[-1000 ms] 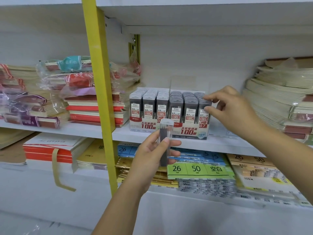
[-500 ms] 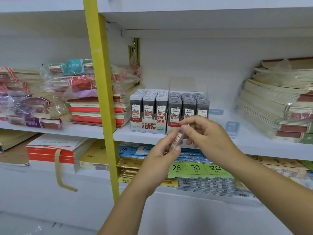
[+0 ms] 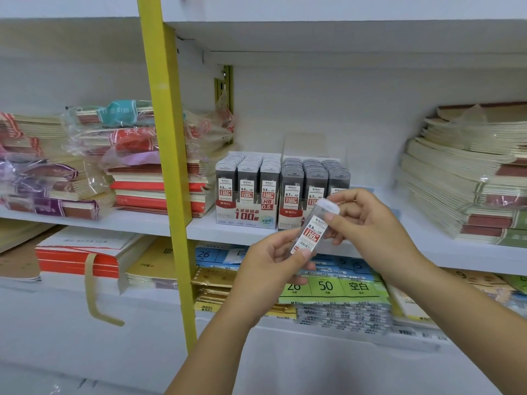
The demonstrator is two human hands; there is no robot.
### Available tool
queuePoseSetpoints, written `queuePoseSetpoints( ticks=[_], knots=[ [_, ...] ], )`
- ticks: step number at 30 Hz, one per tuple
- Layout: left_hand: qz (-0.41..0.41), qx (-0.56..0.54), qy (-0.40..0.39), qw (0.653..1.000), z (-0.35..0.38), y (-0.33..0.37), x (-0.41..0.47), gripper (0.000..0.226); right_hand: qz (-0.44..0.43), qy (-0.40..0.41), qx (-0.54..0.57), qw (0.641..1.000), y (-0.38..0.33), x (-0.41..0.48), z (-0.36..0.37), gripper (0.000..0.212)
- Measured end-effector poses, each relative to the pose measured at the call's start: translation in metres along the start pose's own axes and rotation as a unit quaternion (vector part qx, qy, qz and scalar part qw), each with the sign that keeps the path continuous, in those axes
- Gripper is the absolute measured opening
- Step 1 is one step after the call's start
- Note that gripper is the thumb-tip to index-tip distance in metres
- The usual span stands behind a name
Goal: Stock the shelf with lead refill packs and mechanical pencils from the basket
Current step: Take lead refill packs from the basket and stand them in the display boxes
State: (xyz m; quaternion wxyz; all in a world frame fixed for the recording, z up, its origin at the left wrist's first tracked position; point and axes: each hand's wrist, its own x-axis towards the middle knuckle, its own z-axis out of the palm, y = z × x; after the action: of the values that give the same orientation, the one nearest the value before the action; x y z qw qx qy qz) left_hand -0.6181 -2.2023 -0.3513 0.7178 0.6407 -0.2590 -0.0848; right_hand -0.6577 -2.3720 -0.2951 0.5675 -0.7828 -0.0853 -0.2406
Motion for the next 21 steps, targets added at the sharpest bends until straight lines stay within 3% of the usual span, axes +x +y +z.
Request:
queuePoseSetpoints(
  ticks=[2,4,7,12,16,21],
  knots=[
    [0.039,0.039,0.04,0.998,0.002,0.002,0.006,0.027,-0.032,0.024,-0.01,0.999,-0.007,0.006,-0.01,0.018],
    [0.1,0.152,0.108,0.977,0.001,0.002,0.011,0.025,-0.074,0.043,-0.043,0.995,-0.019,0.014,-0.021,0.021],
    [0.182,0.344,0.201,0.899,-0.008,-0.003,0.016,0.037,-0.119,0.046,-0.051,0.991,-0.04,0.031,-0.028,0.02],
    [0.161,0.494,0.2,0.831,-0.027,-0.017,0.021,0.065,-0.192,0.035,-0.145,0.97,-0.06,0.065,0.005,0.022],
    [0.163,0.518,0.182,0.82,-0.04,-0.023,0.023,0.07,-0.226,0.015,-0.273,0.935,-0.059,0.084,0.031,0.018],
    [0.155,0.506,0.18,0.829,-0.049,-0.027,0.025,0.071,-0.167,-0.029,-0.353,0.92,-0.05,0.101,0.041,0.014]
  ],
)
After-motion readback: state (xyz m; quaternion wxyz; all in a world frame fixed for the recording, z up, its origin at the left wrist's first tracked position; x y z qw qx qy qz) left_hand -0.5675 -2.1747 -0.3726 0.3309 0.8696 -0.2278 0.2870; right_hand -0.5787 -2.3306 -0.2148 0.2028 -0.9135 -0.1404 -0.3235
